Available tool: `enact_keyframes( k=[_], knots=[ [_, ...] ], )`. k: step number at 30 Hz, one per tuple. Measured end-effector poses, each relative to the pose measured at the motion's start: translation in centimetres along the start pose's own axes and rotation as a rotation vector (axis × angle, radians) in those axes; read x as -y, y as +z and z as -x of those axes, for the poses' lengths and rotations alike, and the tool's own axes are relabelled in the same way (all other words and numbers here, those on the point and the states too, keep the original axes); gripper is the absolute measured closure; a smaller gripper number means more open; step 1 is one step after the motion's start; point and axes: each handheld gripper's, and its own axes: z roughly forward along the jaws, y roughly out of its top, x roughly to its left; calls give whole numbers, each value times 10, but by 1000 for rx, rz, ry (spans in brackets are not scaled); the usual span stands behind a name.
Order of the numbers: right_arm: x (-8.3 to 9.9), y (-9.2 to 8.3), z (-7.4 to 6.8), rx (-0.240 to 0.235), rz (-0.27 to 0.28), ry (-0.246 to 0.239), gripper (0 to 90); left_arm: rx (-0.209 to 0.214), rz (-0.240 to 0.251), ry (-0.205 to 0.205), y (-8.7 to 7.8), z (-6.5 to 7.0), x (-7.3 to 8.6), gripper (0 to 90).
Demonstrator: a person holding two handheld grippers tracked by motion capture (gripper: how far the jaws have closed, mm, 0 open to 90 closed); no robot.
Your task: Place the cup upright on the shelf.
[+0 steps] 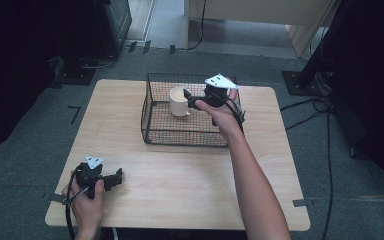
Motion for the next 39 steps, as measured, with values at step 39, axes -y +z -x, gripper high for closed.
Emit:
enact_keyframes(
  k=[39],
  knots=[
    [41,-114,-9,40,-13,-38,0,-1,1,0,0,0,0,0]
  ],
)
